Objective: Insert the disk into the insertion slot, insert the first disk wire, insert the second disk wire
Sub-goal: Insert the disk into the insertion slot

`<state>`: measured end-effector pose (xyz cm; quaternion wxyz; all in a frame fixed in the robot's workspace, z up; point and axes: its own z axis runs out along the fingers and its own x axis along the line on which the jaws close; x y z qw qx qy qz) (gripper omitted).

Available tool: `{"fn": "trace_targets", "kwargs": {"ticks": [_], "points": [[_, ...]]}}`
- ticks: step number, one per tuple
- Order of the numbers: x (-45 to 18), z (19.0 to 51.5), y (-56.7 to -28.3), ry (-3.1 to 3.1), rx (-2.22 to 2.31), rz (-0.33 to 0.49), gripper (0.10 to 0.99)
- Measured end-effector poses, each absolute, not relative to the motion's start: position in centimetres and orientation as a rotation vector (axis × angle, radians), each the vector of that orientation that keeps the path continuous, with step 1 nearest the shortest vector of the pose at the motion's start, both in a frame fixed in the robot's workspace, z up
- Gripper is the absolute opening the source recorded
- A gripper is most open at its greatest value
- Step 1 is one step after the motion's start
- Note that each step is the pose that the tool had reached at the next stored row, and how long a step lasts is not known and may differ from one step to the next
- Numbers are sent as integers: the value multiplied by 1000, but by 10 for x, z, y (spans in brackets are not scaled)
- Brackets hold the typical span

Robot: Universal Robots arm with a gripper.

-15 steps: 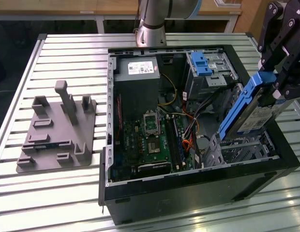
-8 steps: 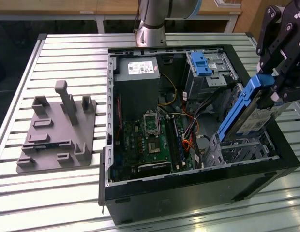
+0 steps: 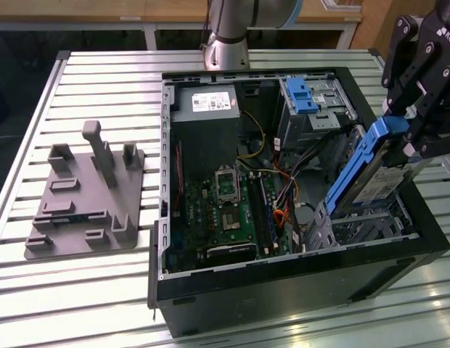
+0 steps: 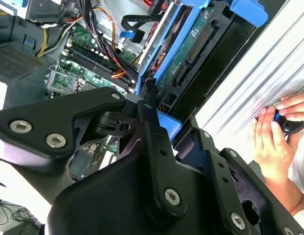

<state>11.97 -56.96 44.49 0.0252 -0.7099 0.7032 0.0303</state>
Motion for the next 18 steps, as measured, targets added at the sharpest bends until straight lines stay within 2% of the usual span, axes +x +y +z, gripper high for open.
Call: {"fn": "trace_targets", "kwargs": {"ticks": [18], "points": [[122, 424, -570, 2179, -2199, 105, 365]]}}
